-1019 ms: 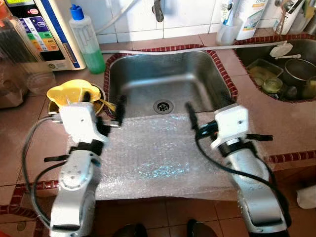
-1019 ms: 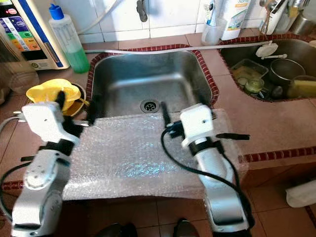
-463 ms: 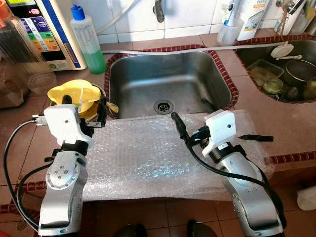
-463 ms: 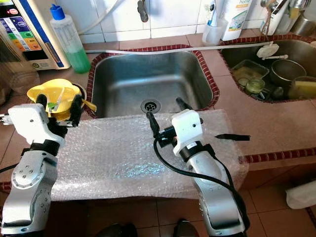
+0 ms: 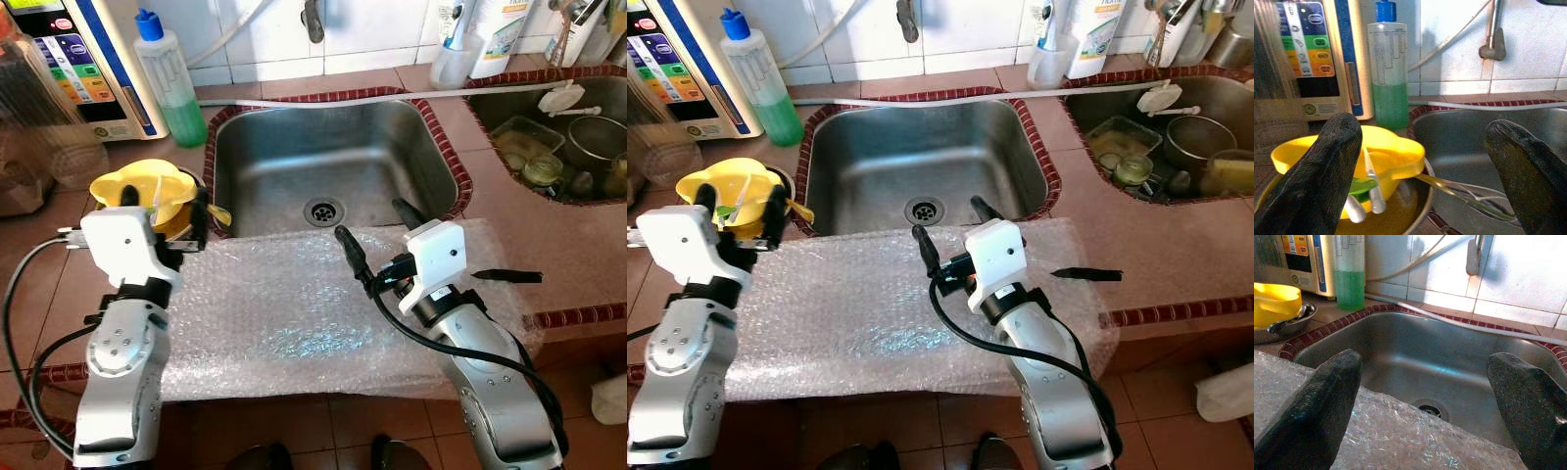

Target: Kitchen organization

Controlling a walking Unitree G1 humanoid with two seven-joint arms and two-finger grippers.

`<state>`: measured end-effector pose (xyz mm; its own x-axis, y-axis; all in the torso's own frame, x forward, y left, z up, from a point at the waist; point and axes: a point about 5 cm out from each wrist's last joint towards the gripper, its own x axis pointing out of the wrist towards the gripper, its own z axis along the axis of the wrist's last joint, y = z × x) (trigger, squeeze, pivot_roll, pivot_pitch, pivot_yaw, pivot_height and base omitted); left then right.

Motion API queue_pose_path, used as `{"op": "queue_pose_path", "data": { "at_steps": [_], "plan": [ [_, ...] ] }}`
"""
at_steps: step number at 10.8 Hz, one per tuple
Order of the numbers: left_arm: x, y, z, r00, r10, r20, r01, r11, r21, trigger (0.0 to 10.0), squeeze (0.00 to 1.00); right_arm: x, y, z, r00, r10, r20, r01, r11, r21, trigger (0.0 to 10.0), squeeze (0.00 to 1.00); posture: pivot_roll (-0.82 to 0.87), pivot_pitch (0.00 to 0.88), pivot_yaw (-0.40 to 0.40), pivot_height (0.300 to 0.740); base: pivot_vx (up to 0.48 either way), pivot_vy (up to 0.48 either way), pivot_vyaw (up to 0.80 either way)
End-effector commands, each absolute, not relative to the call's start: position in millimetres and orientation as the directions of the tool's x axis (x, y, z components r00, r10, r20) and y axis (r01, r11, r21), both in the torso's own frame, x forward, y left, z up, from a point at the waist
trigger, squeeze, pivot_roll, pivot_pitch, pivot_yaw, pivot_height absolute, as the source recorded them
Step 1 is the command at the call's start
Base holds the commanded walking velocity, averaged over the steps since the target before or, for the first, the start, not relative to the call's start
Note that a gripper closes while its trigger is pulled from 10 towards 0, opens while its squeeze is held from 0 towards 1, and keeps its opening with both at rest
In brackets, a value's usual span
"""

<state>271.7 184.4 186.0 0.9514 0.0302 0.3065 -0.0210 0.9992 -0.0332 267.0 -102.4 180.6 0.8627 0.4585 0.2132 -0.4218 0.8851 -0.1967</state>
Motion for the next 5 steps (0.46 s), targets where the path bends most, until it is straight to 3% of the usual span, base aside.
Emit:
{"op": "queue_pose_path", "data": {
  "at_steps": [1,2,5],
  "plan": [
    [271.7,189.2,184.6,0.952,0.047,0.301,-0.043,0.999,-0.020,10.0,1.00,264.7,-100.6,183.5,0.860,0.460,0.222,-0.424,0.885,-0.190,10.0,0.00,-0.14,0.196,0.103,0.740,0.000,0.000,0.00],
    [272.7,190.2,184.1,0.955,0.040,0.295,-0.044,0.999,0.007,10.0,0.00,265.8,-97.7,184.5,0.855,0.468,0.225,-0.435,0.882,-0.181,10.0,0.00,-0.14,0.201,0.104,0.740,0.000,0.000,0.00],
    [270.8,190.0,180.9,0.957,0.027,0.289,-0.033,0.999,0.016,10.0,0.00,267.8,-93.2,184.3,0.855,0.467,0.225,-0.440,0.883,-0.162,10.0,0.00,-0.13,0.194,0.093,0.740,0.000,0.000,0.00]
  ]
}}
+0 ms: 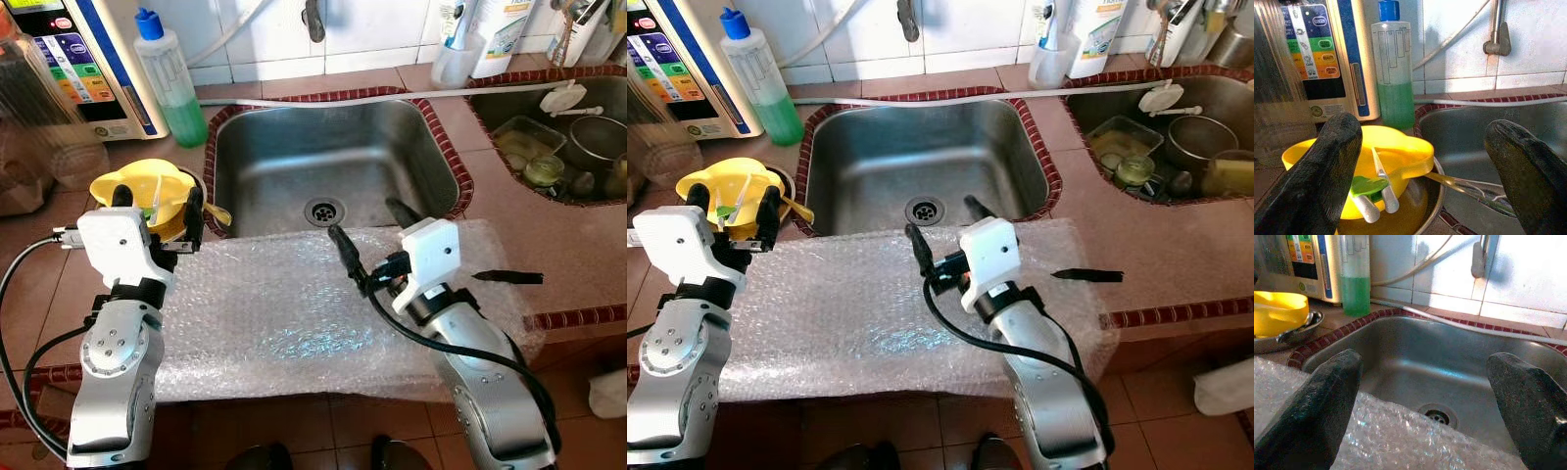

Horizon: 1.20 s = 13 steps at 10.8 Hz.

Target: Kitchen organization

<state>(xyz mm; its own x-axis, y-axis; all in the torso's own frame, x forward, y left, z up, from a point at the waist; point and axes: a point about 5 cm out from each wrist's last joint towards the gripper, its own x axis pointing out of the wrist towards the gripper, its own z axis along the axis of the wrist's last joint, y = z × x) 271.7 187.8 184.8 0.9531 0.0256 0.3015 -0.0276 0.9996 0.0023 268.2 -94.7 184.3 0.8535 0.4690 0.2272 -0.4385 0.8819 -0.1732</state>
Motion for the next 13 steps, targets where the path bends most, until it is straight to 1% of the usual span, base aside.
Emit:
{"op": "queue_pose_path", "data": {
  "at_steps": [1,2,4,7,9,11,13],
  "plan": [
    [271,189,182,0.956,0.021,0.293,-0.029,0.999,0.022,10.0,0.00,268,-93,185,0.855,0.467,0.227,-0.440,0.884,-0.162,10.0,0.00,-0.13,0.197,0.091,0.740,0.000,0.000,0.00],
    [266,187,176,0.957,-0.003,0.291,-0.008,0.999,0.035,10.0,0.00,267,-92,184,0.852,0.474,0.223,-0.447,0.879,-0.163,10.0,0.00,-0.13,0.198,0.091,0.740,0.000,0.000,0.00],
    [266,184,175,0.955,-0.025,0.295,0.015,0.999,0.036,10.0,0.00,267,-91,187,0.845,0.487,0.221,-0.461,0.873,-0.158,10.0,0.00,-0.13,0.197,0.086,0.740,0.000,0.000,0.00],
    [268,184,172,0.954,-0.020,0.300,0.008,0.999,0.039,10.0,0.00,266,-87,187,0.827,0.519,0.215,-0.496,0.854,-0.156,10.0,0.00,-0.14,0.187,0.071,0.740,0.000,0.000,0.00],
    [270,193,177,0.943,0.017,0.333,-0.039,0.997,0.060,10.0,0.00,268,-89,193,0.824,0.521,0.224,-0.494,0.853,-0.165,10.0,0.00,-0.14,0.185,0.061,0.740,0.000,0.000,0.00],
    [272,196,181,0.937,0.015,0.349,-0.044,0.996,0.075,10.0,0.00,268,-89,196,0.818,0.526,0.233,-0.498,0.850,-0.170,10.0,0.00,-0.15,0.192,0.055,0.740,0.000,0.000,0.00],
    [269,200,174,0.942,0.022,0.335,-0.054,0.995,0.085,10.0,0.00,268,-88,196,0.812,0.537,0.227,-0.512,0.843,-0.164,10.0,0.00,-0.14,0.194,0.049,0.740,0.000,0.000,0.00]
  ]
}}
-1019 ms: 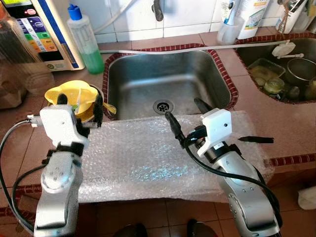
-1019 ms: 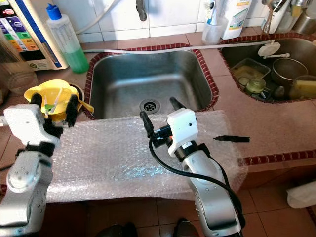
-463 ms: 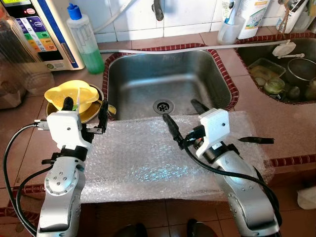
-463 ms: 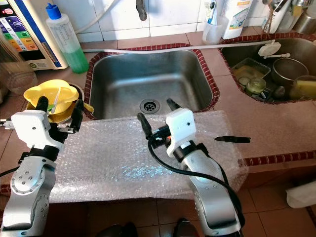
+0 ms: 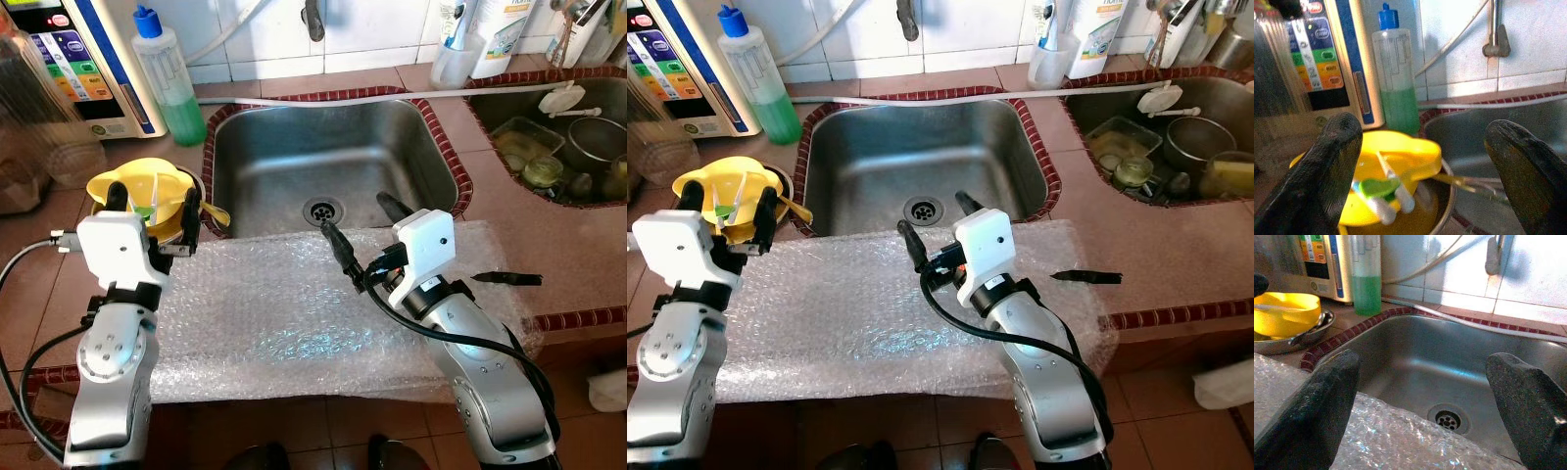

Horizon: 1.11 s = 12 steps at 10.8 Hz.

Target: Kitchen organization

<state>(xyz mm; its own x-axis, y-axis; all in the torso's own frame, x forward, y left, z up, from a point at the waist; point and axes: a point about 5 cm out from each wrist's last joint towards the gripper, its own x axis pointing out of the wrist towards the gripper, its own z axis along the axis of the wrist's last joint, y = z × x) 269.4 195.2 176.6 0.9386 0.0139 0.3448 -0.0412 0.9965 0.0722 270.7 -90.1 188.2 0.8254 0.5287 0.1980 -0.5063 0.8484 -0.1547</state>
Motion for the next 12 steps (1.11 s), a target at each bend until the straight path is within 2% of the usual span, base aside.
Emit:
{"op": "queue_pose_path", "data": {
  "at_steps": [1,6,12],
  "plan": [
    [266,199,172,0.943,0.023,0.332,-0.053,0.995,0.083,10.0,0.00,266,-86,196,0.802,0.555,0.222,-0.531,0.832,-0.164,10.0,0.00,-0.14,0.197,0.046,0.740,0.000,0.000,0.00],
    [268,193,162,0.945,0.044,0.323,-0.064,0.997,0.052,10.0,0.00,272,-80,200,0.755,0.621,0.210,-0.603,0.783,-0.149,10.0,0.00,-0.14,0.173,0.001,0.740,0.000,0.000,0.00],
    [270,194,162,0.941,0.059,0.333,-0.078,0.996,0.045,10.0,0.00,273,-80,198,0.739,0.647,0.190,-0.631,0.763,-0.144,10.0,0.00,-0.13,0.157,-0.025,0.740,0.000,0.000,0.00]
  ]
}}
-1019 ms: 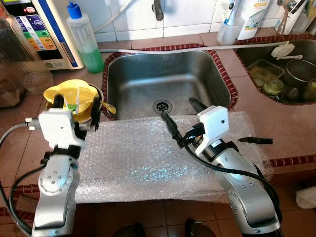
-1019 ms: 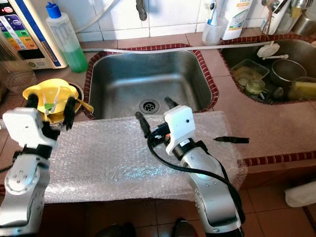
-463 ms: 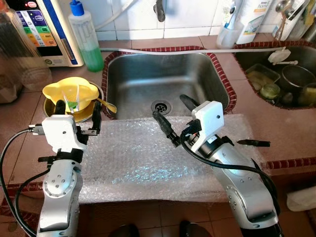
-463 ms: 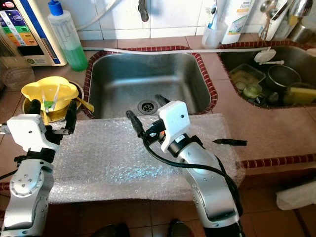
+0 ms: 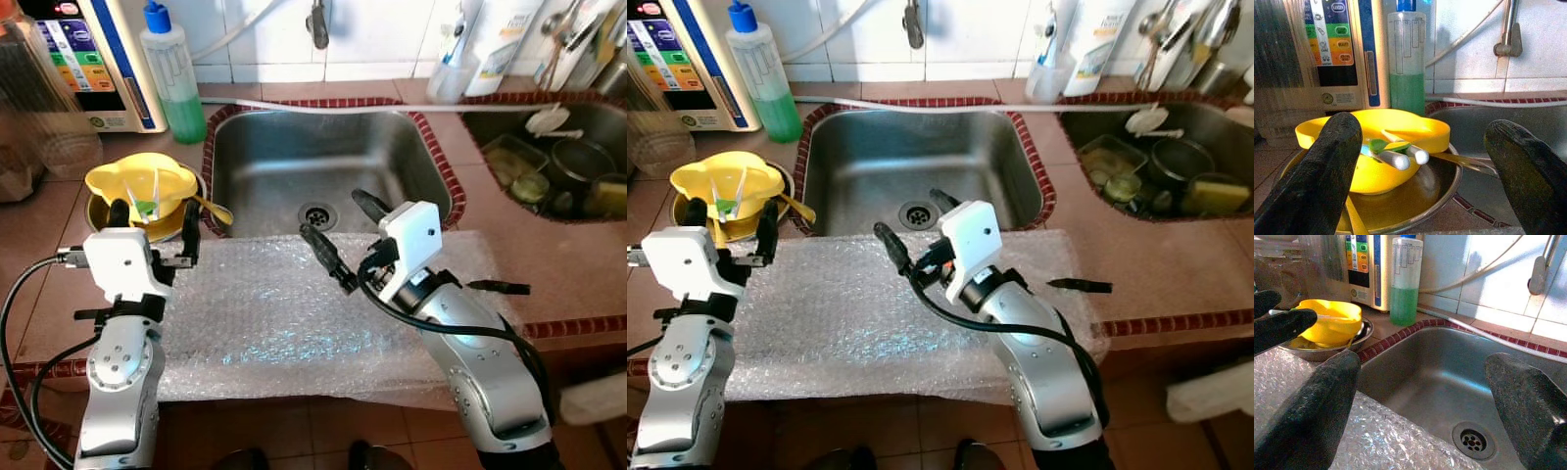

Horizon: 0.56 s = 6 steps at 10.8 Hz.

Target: Kitchen organization

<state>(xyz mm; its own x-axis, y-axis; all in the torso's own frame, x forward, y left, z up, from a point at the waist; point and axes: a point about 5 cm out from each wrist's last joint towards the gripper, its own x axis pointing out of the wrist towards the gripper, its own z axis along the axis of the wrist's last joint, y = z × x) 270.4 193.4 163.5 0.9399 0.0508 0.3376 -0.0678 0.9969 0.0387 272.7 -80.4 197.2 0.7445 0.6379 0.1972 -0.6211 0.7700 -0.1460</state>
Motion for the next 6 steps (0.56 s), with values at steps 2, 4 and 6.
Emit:
{"op": "queue_pose_path", "data": {
  "at_steps": [2,4,6],
  "plan": [
    [270.5,193.3,159.8,0.938,0.067,0.339,-0.086,0.995,0.040,10.0,0.00,274.2,-78.2,199.5,0.727,0.660,0.191,-0.641,0.751,-0.158,10.0,0.00,-0.13,0.154,-0.030,0.740,0.000,0.000,0.00],
    [272.9,195.6,163.3,0.935,0.061,0.350,-0.083,0.995,0.048,4.4,0.00,273.9,-76.2,200.0,0.722,0.664,0.193,-0.646,0.748,-0.155,10.0,0.00,-0.13,0.157,-0.025,0.740,0.000,0.000,0.00],
    [273.3,195.2,165.0,0.932,0.050,0.358,-0.077,0.995,0.061,3.8,0.00,272.6,-76.9,200.0,0.722,0.664,0.194,-0.645,0.748,-0.156,10.0,0.00,-0.12,0.163,-0.020,0.740,0.000,0.000,0.00]
  ]
}}
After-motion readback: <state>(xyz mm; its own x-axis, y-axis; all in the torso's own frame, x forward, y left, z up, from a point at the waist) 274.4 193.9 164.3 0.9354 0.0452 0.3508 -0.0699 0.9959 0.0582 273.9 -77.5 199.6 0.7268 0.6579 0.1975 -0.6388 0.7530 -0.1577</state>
